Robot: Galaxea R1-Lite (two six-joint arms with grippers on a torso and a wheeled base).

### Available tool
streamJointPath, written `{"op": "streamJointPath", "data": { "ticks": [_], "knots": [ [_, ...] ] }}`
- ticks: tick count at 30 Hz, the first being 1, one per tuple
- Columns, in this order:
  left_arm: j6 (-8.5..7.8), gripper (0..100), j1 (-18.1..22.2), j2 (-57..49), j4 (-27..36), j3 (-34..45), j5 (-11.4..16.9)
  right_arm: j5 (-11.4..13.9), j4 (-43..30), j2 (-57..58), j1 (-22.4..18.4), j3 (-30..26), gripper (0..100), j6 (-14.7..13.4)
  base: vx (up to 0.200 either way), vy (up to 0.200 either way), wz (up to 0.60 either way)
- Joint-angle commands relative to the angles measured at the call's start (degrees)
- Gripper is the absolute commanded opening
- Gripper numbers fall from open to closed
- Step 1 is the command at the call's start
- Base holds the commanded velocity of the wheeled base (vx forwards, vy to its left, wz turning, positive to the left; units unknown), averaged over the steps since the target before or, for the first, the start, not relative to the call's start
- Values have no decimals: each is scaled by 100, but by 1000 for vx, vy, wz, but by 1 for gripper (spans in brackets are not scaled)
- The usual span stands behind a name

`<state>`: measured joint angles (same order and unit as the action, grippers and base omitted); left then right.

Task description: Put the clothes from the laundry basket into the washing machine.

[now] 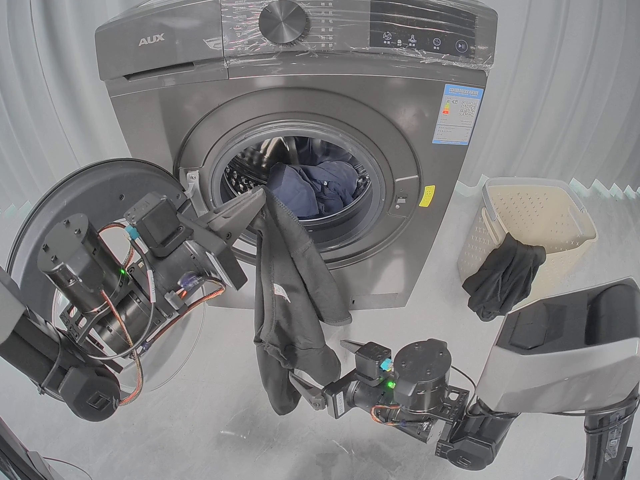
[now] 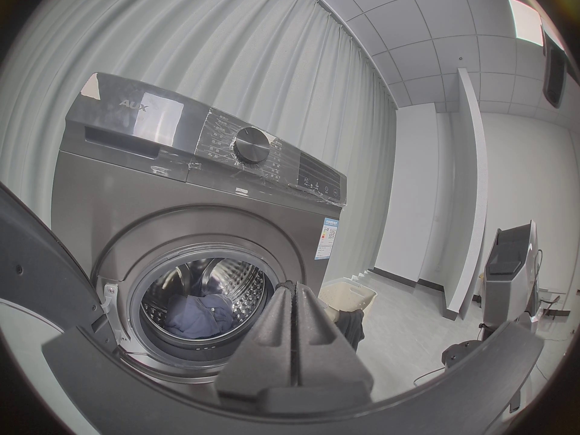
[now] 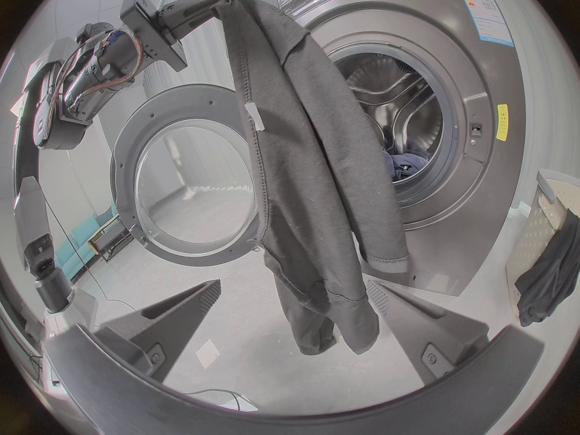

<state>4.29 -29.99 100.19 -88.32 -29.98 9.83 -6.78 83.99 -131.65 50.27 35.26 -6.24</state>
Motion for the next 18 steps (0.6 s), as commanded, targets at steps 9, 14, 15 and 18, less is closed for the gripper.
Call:
{"op": "streamJointPath", "data": {
  "ticks": [9, 14, 15, 18],
  "knots": [
    [2, 0, 2, 18, -1, -8, -7, 27, 3, -784, 44, 904, 100, 9, 0, 0, 0],
    [2, 0, -7, 18, -1, -8, -7, 36, -6, -1012, 26, 1361, 100, 27, 0, 0, 0],
    [2, 0, -7, 18, -1, -8, -7, 36, -15, -1056, 18, 1432, 100, 27, 0, 0, 0],
    [2, 0, -7, 18, -1, -8, -7, 80, -85, -1223, 9, 1634, 100, 27, 0, 0, 0]
  ]
}}
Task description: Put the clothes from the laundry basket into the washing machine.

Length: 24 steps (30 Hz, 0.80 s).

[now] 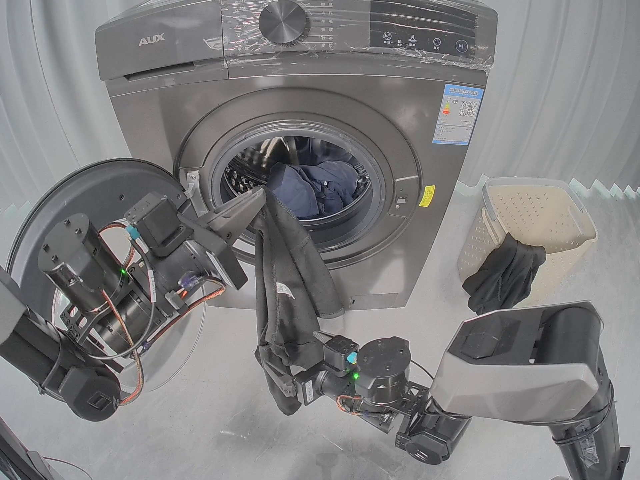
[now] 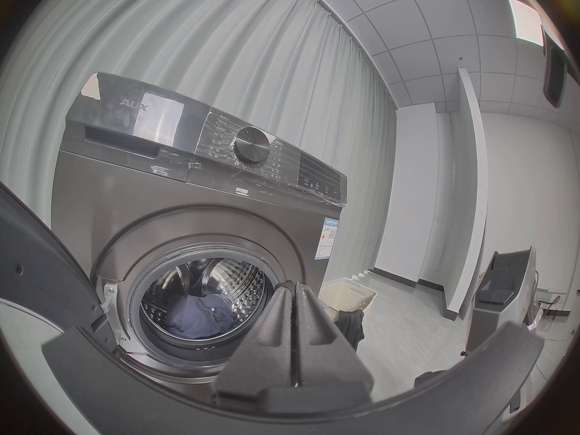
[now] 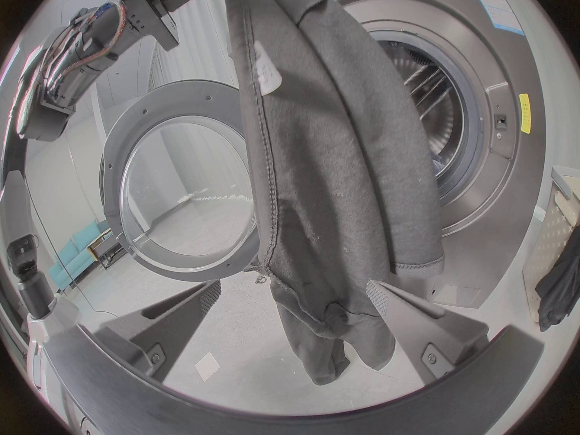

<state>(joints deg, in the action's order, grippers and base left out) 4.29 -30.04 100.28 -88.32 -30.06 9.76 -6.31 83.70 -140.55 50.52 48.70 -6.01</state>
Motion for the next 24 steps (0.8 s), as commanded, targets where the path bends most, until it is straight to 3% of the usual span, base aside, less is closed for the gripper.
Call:
{"op": "streamJointPath", "data": {
  "ticks": [1, 7, 12, 13, 24],
  "knots": [
    [2, 0, -2, 9, -1, 9, -1, 43, -73, -368, -33, 368, 100, 3, 0, 0, 0],
    [10, 0, -2, -8, -1, 9, 8, 43, -126, -746, -350, 1071, 100, 179, 0, 0, 0],
    [37, 0, -2, -8, -1, 9, 8, 43, -117, -773, -473, 1221, 100, 179, 0, 0, 0],
    [37, 0, -2, -8, -1, 9, 8, 43, -100, -781, -481, 1238, 0, 179, 0, 0, 0],
    [46, 0, 7, 0, -1, 18, 8, 43, 32, -781, -481, 1194, 0, 144, 0, 0, 0]
  ]
}}
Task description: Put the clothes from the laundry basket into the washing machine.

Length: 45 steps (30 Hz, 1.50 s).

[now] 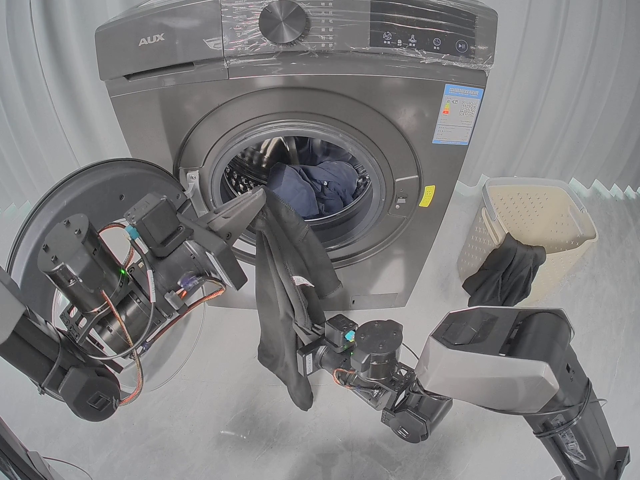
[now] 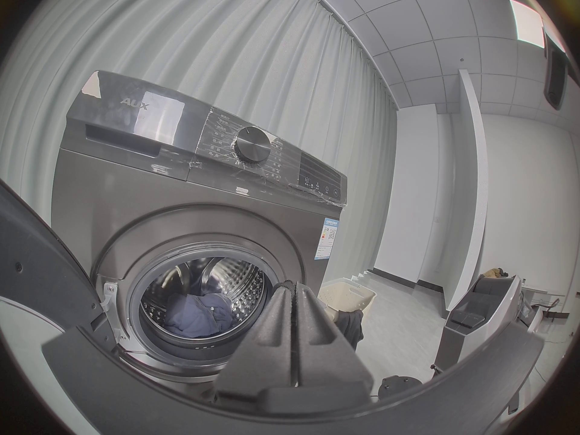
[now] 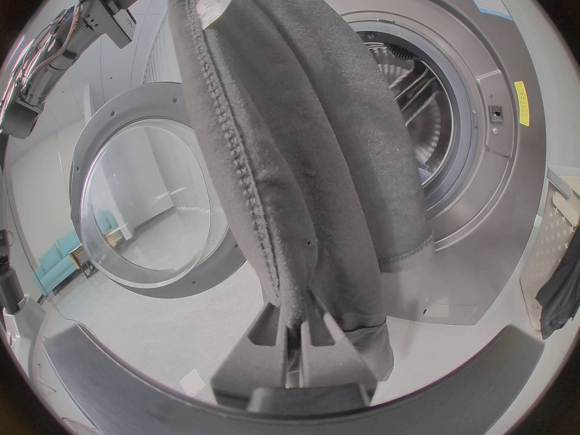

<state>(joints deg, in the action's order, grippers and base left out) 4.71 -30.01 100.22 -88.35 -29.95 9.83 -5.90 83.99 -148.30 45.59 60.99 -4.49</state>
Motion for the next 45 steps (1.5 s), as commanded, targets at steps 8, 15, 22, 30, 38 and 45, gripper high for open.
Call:
{"op": "streamJointPath", "data": {
  "ticks": [8, 15, 22, 30, 38, 45],
  "knots": [
    [4, 0, 4, 6, 2, 25, 2, -43, 12, 178, 46, -237, 0, -44, 0, 0, 0],
    [13, 0, 4, 6, 2, 33, 2, -69, 3, 240, 20, -245, 100, -61, 0, 0, 0],
    [39, 0, 4, -2, -7, 33, 2, -78, 3, 266, -33, -245, 100, -96, 0, 0, 0],
    [39, 0, 4, -2, -7, 33, 2, -87, -6, 249, -68, -254, 100, -105, 0, 0, 0],
    [39, 0, 4, -2, -7, 25, 2, -157, 21, 266, -42, -632, 0, -131, 0, 0, 0],
    [39, 0, 4, -2, -7, 25, 2, -166, 91, 354, -50, -632, 0, -158, 0, 0, 0]
  ]
}}
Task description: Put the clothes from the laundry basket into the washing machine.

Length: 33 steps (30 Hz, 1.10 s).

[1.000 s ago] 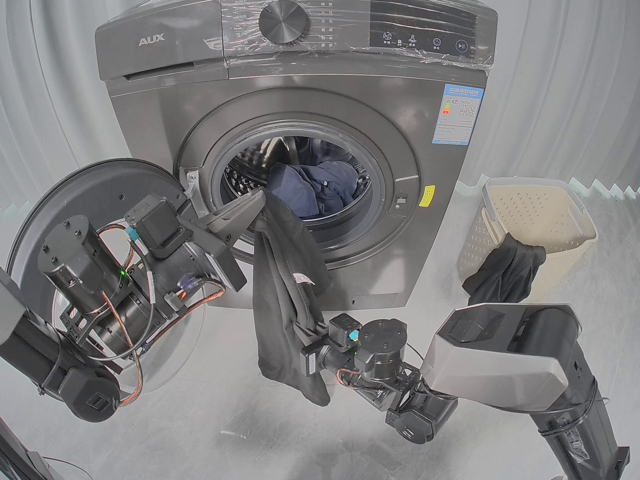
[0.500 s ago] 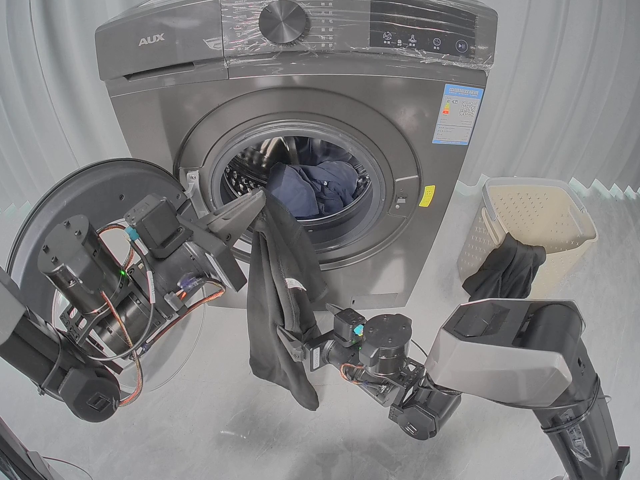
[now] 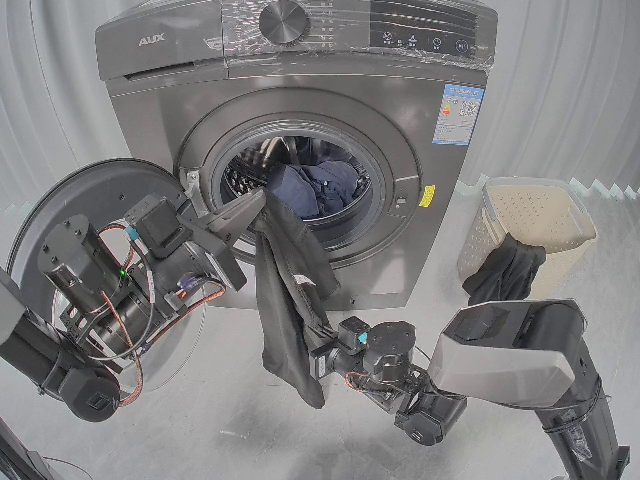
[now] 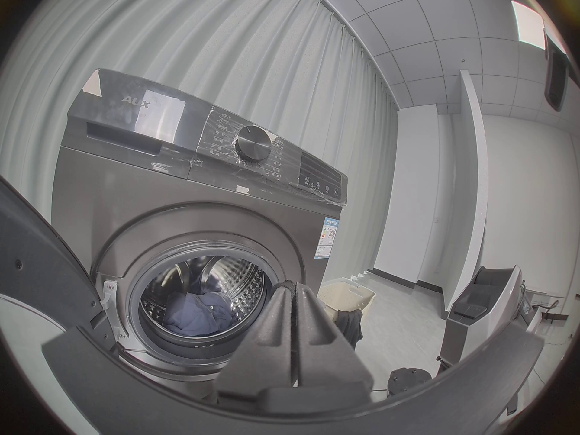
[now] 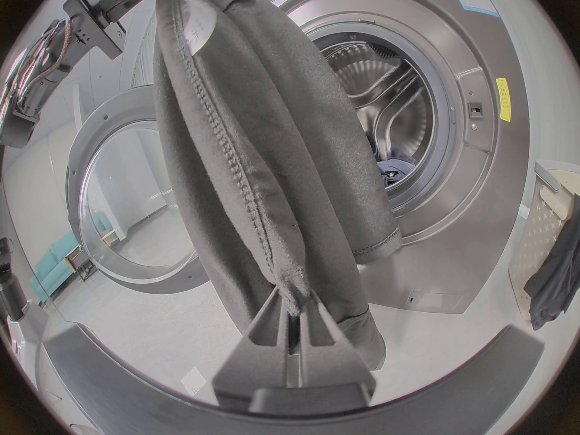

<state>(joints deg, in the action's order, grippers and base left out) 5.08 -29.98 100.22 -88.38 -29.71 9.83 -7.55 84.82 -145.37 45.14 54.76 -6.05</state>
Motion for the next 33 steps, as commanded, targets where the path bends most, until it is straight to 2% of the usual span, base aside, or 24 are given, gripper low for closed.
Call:
{"op": "streamJointPath", "data": {
  "ticks": [1, 6, 9, 10, 11, 12, 16, 20, 27, 33],
  "knots": [
    [1, 0, 1, -2, -4, 0, 2, -1, 8, 97, -5, -9, 0, -2, 0, 0, 0],
    [1, 0, 9, -2, -4, 18, 2, -1, 17, 501, -93, -185, 0, 7, 0, 0, 0],
    [1, 0, 132, -11, 5, 27, 11, -1, 8, 941, -225, -589, 0, 16, 0, 0, 0],
    [1, 0, 212, -11, -4, 18, 19, -1, -1, 1213, -322, -941, 0, 25, 0, 0, 0],
    [1, 0, 238, -11, -4, 18, 28, 8, -1, 1301, -357, -1055, 0, 33, 0, 0, 0],
    [1, 0, 352, -11, 5, 0, 46, 8, 8, 1582, -515, -1451, 0, 51, 0, 0, 0],
    [1, 0, 475, -11, 5, 9, 81, 87, 34, 2083, -963, -1960, 0, 86, 0, 0, 0],
    [1, 0, 484, -64, -4, 79, 72, 192, 34, 2619, -1376, -1960, 0, 112, 0, 0, 0],
    [-16, 0, 466, -134, -4, 308, 63, 236, 34, 3542, -1429, -2013, 0, 95, 0, 0, 0],
    [-16, 0, 431, -292, -4, 431, 28, 210, 34, 3823, -1412, -1855, 0, 95, 0, 0, 0]
  ]
}}
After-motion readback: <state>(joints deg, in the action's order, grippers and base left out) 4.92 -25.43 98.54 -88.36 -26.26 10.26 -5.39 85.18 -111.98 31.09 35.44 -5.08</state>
